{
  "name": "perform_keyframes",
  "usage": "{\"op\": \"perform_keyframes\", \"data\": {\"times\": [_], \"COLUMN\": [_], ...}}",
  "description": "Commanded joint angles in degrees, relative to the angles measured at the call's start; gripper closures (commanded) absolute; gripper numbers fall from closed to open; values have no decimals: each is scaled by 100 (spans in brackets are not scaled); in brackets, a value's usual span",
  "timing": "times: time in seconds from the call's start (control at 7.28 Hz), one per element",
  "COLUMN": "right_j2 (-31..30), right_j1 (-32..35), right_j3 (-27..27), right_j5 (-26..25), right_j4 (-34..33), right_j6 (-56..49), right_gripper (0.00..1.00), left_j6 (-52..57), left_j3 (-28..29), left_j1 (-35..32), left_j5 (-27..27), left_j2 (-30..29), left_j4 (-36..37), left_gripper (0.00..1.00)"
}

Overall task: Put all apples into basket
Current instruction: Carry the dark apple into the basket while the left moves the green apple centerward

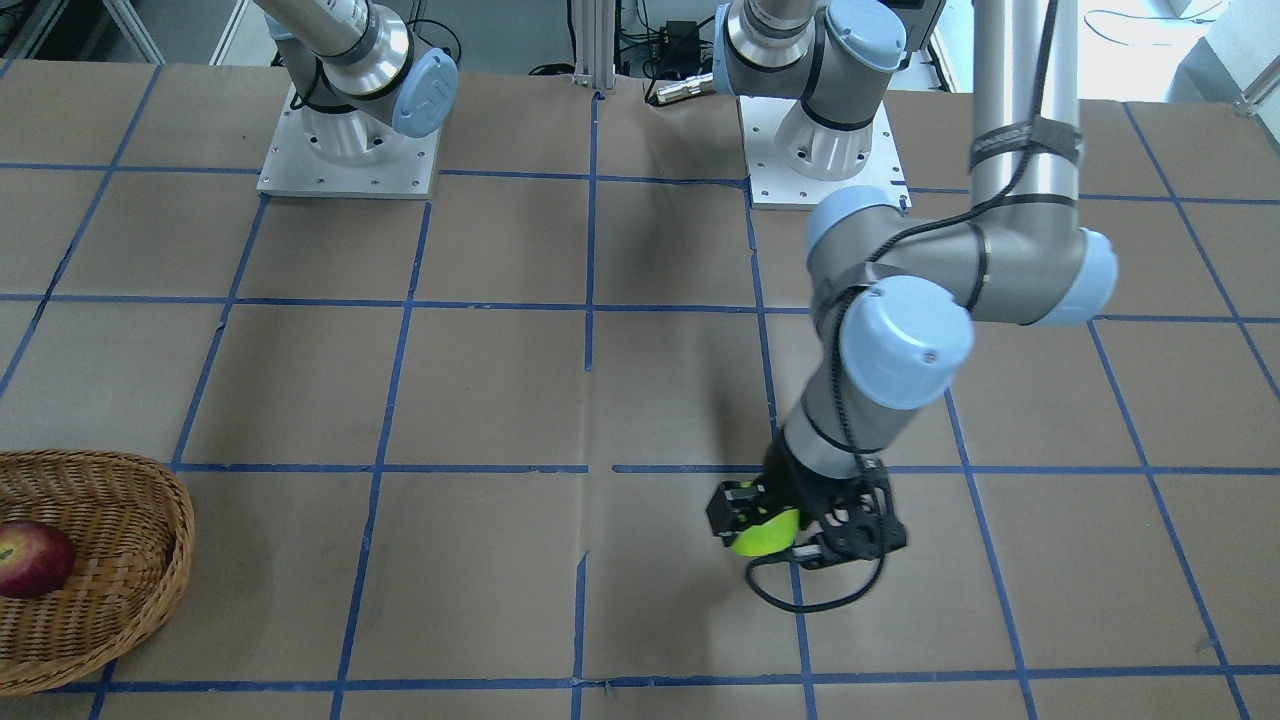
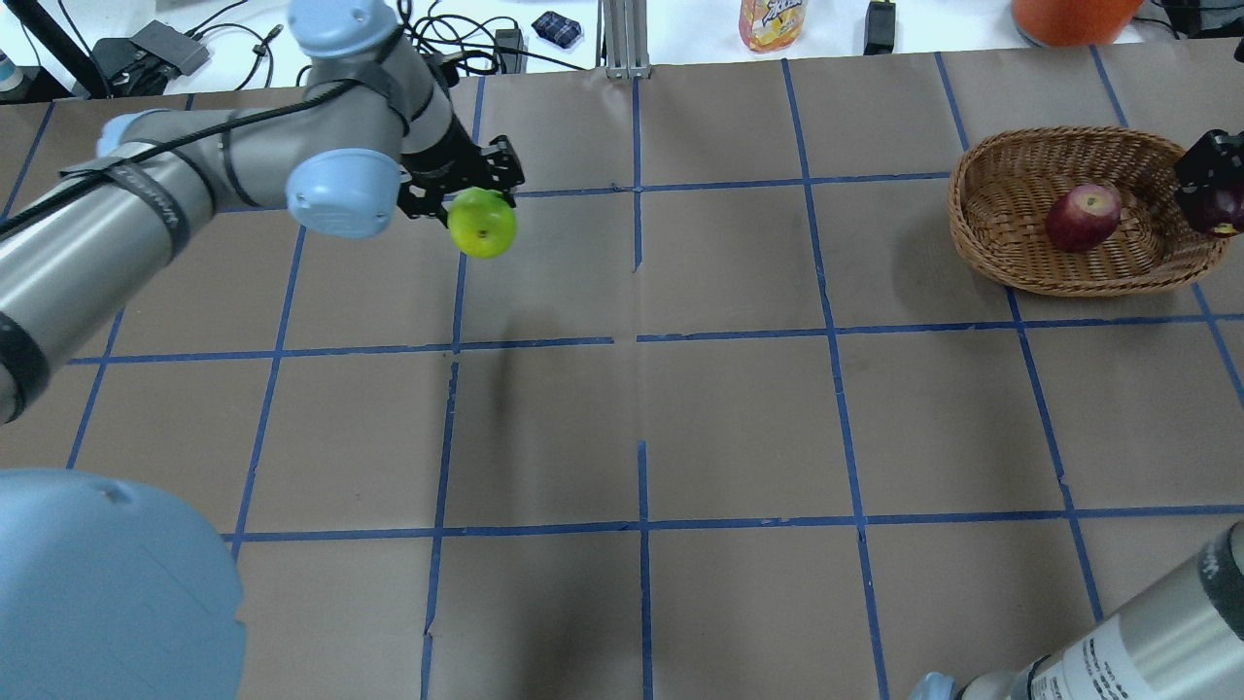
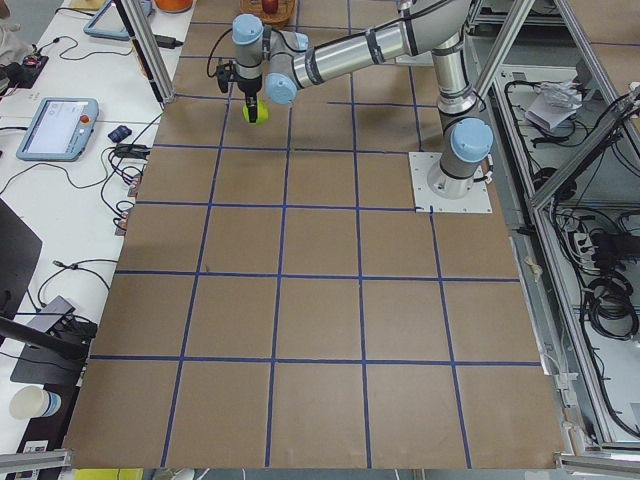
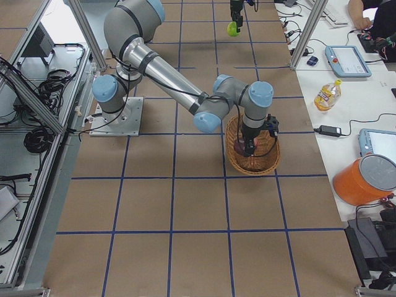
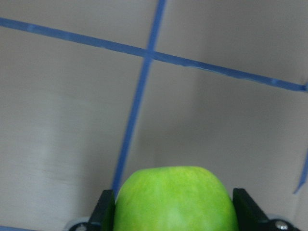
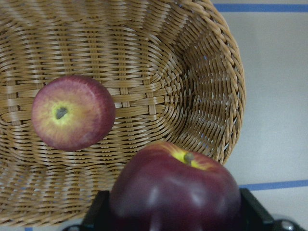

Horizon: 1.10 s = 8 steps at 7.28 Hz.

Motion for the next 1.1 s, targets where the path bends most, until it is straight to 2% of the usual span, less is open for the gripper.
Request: {"op": "perform_keyframes", "data": {"times": [0.0, 0.27, 0.41, 0.55, 0.69, 0.82, 0.96], "right_j2": [482, 580, 667, 790, 765, 730, 625], "right_j1": [-11, -2, -2, -2, -2, 42, 129], "right_j3": [-272, -228, -211, -237, -263, -272, -272], "right_j5": [59, 216, 243, 244, 200, 182, 217], "right_j4": [-31, 4, -248, -599, -637, -612, -542], "right_j6": [-287, -287, -340, -375, -367, -367, -340], "right_gripper": [100, 98, 49, 19, 0, 0, 0], "left_j6": [-1345, -1499, -1507, -1464, -1403, -1376, -1088], "left_j3": [-30, -30, -39, -21, 83, 223, 529], "left_j1": [-977, -1278, -1349, -1376, -1359, -1237, -966], "left_j5": [73, 100, 100, 109, 109, 65, 30], "left_j2": [-371, -758, -881, -909, -683, -385, -42], "left_j4": [604, 957, 1029, 1038, 925, 663, -79], "left_gripper": [87, 86, 8, 0, 0, 0, 0]}}
